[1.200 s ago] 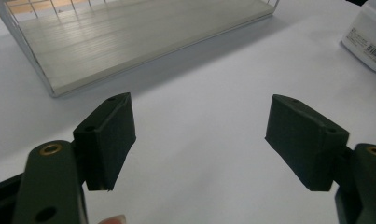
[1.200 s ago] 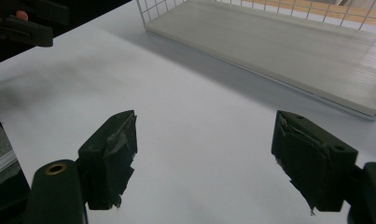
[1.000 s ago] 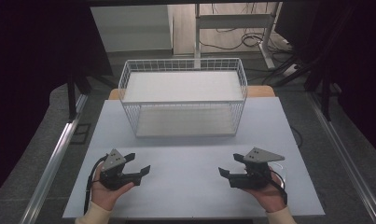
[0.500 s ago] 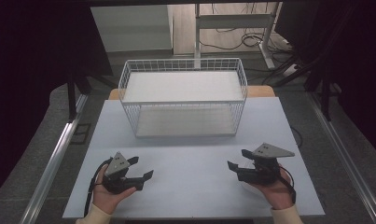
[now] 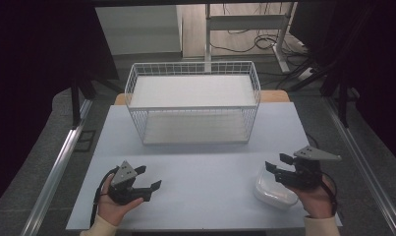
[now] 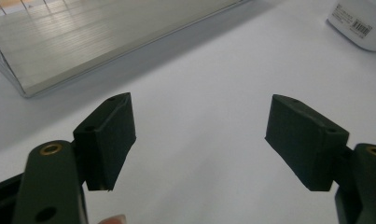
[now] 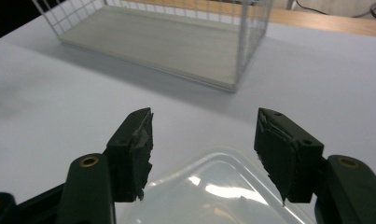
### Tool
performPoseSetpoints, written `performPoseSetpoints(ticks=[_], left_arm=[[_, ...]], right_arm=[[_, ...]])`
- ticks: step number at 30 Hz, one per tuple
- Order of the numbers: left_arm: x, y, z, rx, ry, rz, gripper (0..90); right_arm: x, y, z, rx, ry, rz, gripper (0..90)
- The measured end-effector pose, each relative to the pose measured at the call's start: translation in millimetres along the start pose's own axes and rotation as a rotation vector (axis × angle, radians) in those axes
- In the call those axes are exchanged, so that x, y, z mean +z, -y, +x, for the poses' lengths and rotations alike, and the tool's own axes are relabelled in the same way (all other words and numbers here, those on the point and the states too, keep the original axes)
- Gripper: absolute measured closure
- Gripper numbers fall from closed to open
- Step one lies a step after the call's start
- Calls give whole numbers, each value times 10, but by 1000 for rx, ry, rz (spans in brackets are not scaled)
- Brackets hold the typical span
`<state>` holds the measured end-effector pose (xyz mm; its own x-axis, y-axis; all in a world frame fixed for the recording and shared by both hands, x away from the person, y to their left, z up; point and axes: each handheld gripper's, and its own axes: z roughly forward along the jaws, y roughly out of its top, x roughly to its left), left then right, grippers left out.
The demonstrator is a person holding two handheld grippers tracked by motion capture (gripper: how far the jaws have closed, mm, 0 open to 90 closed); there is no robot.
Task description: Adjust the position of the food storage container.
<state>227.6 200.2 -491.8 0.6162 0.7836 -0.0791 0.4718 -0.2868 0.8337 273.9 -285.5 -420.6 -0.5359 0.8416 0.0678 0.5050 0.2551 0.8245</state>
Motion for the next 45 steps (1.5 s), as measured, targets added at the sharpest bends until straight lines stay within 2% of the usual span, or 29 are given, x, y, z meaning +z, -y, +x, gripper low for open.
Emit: performPoseSetpoints(ticks=[1,6,12,15,17,25,26,27,30,34,37,45], left_arm=[[0,0,0,0,0,0,237],[2,11,15,-5,1,3,237],[9,18,16,-5,-2,9,236],[10,21,16,-5,-1,12,236],[10,22,16,-5,-1,13,236],[12,33,38,-15,-8,19,233],[11,35,39,-15,-9,20,233],[12,37,40,-16,-10,20,233],[12,40,40,-14,-11,23,233],[-1,46,44,-16,-17,23,233],[-8,51,52,-20,-18,22,233],[16,53,36,-16,-13,34,234]], right_arm=[[0,0,0,0,0,0,368],[-81,52,-199,41,53,13,364],[-134,105,-339,72,111,39,392],[-148,132,-388,103,100,35,403],[-153,140,-405,104,102,40,407],[-179,206,-510,98,152,83,533],[-182,215,-521,96,159,90,562],[-190,240,-552,90,176,109,639],[-203,284,-584,72,190,133,753],[-231,352,-630,79,195,150,863],[-262,417,-660,78,227,173,890],[-286,623,-729,78,251,235,890]])
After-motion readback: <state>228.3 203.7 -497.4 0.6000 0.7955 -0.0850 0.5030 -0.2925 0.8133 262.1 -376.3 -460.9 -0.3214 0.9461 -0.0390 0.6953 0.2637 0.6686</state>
